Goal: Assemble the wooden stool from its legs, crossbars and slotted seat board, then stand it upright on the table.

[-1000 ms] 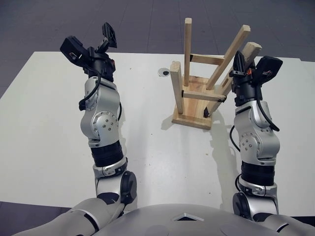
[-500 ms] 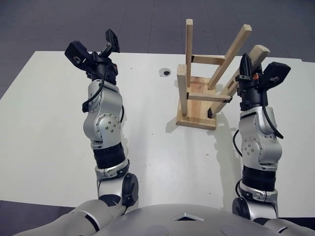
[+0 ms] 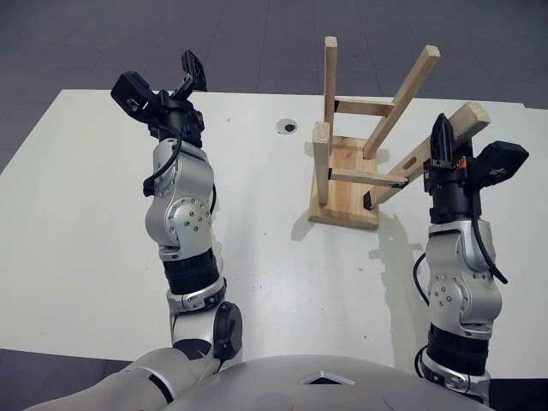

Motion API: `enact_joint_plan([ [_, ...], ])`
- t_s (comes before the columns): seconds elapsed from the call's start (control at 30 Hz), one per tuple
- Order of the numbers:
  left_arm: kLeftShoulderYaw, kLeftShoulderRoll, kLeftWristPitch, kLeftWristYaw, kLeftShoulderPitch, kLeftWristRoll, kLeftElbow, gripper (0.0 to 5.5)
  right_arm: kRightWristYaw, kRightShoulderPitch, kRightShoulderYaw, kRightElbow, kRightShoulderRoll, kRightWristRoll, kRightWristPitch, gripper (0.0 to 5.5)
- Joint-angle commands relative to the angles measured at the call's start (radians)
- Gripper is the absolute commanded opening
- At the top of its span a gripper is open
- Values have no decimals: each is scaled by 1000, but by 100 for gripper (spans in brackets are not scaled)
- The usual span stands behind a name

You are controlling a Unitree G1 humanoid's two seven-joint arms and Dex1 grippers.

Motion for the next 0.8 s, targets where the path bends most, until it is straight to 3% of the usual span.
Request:
enact_joint_plan([
  [0.03, 4, -10, 15, 25, 24, 8, -31, 540, 4, 171, -15, 61, -1, 5, 106, 100],
  [0.47, -10, -41, 14, 51, 42, 13, -55, 540, -25, 233, 11, 33, -53, 0, 167, 100],
  [0.8, -25, -52, 18, 57, 19, -1, -34, 540, -132, 26, -83, 207, -92, -34, 128, 102],
])
